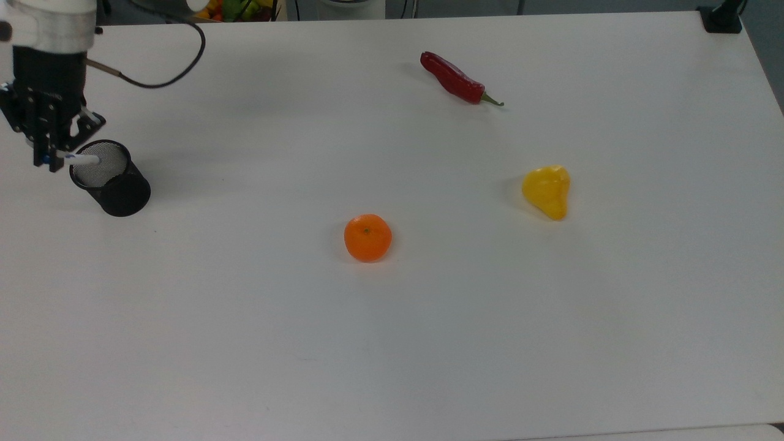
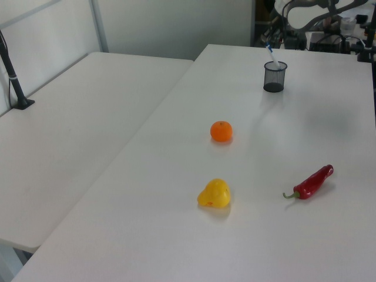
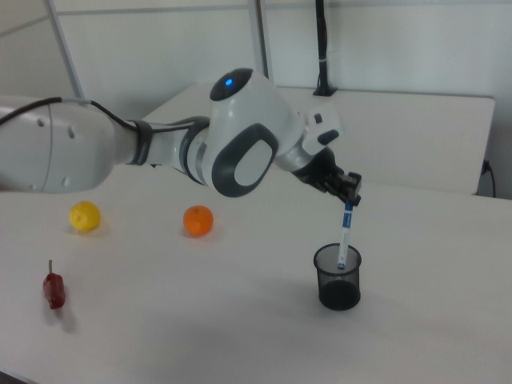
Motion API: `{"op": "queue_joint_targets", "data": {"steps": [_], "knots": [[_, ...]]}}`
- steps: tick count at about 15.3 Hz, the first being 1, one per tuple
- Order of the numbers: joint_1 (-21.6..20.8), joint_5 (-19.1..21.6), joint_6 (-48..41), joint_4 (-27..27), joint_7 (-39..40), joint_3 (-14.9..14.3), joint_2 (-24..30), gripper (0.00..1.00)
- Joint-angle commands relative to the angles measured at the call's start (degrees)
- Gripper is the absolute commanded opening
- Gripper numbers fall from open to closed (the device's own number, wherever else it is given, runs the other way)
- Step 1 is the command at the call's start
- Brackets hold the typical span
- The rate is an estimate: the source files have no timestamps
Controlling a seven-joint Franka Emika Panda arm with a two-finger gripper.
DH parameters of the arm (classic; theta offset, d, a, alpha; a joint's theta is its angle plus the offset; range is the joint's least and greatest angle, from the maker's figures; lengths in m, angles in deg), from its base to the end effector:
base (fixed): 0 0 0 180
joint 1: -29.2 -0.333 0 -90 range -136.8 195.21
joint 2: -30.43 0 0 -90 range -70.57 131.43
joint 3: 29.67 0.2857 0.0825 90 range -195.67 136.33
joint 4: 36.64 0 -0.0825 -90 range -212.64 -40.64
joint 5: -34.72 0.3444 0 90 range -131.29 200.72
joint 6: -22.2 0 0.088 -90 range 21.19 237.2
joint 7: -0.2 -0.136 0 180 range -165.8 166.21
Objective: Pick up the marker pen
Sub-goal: 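Lift the marker straight up out of the pen cup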
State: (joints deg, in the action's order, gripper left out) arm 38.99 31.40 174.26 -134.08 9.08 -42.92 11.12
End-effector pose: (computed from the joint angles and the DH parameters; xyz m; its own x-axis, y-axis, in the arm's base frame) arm 0.6200 -0.2449 0.4391 0.8310 -0.0740 0.5513 -0.2273 -0.9498 0.2151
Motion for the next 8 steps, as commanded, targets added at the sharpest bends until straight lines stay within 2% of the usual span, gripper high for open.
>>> {"op": "queue_joint_targets", "data": {"steps": [1,5,8], "knots": [[-0.1,-0.2,0.1,-2.0,-0.7,-0.2,6.4,0.02],[-0.4,0.1,-7.9,-1.4,-0.7,-0.3,11.9,0.02],[-2.2,1.6,-14.5,-1.4,-0.7,-0.2,15.6,0.02]]}}
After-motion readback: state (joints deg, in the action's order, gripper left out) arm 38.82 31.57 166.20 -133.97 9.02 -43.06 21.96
